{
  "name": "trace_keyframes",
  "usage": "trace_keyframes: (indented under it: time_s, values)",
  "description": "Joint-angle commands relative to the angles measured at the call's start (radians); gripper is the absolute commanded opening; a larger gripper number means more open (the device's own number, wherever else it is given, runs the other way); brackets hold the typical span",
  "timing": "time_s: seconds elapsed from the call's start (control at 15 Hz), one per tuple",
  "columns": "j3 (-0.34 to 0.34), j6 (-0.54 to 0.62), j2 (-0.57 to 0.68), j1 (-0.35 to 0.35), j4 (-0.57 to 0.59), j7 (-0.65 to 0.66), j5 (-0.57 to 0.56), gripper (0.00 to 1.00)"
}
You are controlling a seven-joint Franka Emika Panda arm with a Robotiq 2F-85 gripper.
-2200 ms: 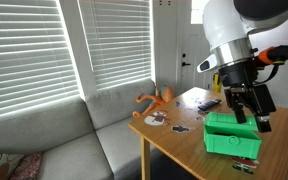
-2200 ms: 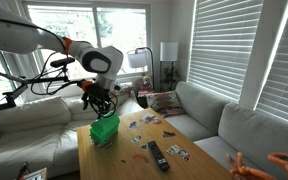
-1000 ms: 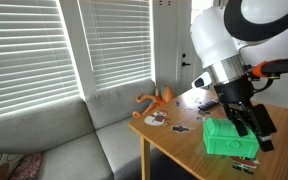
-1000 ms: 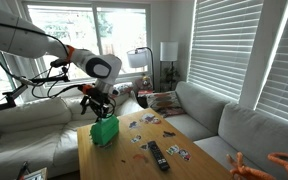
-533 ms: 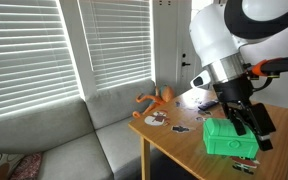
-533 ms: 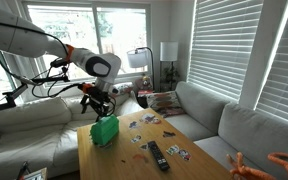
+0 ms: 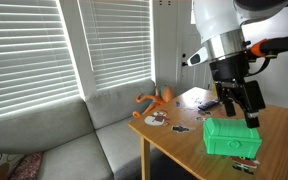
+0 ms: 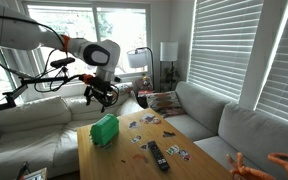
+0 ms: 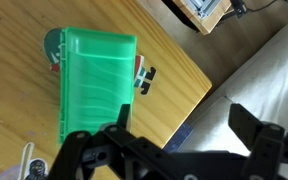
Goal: Put the blue toy car in the green lunchbox and then close the lid of the lunchbox
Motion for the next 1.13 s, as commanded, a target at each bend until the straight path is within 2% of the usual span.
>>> trace_keyframes:
  time_s: [0.0, 0.33, 0.67, 1.07]
  values:
    - [-0.022, -0.02, -0.065, -0.013, 0.046, -0.008, -0.097, 1.0]
    - [-0.062, -0.015, -0.124, -0.033, 0.084, 0.001, -0.181, 1.0]
    - [-0.099, 0.002, -0.166, -0.045, 0.101, -0.007, -0.173, 1.0]
    - [-0.096, -0.002, -0.139, -0.035, 0.098, 0.0, -0.162, 1.0]
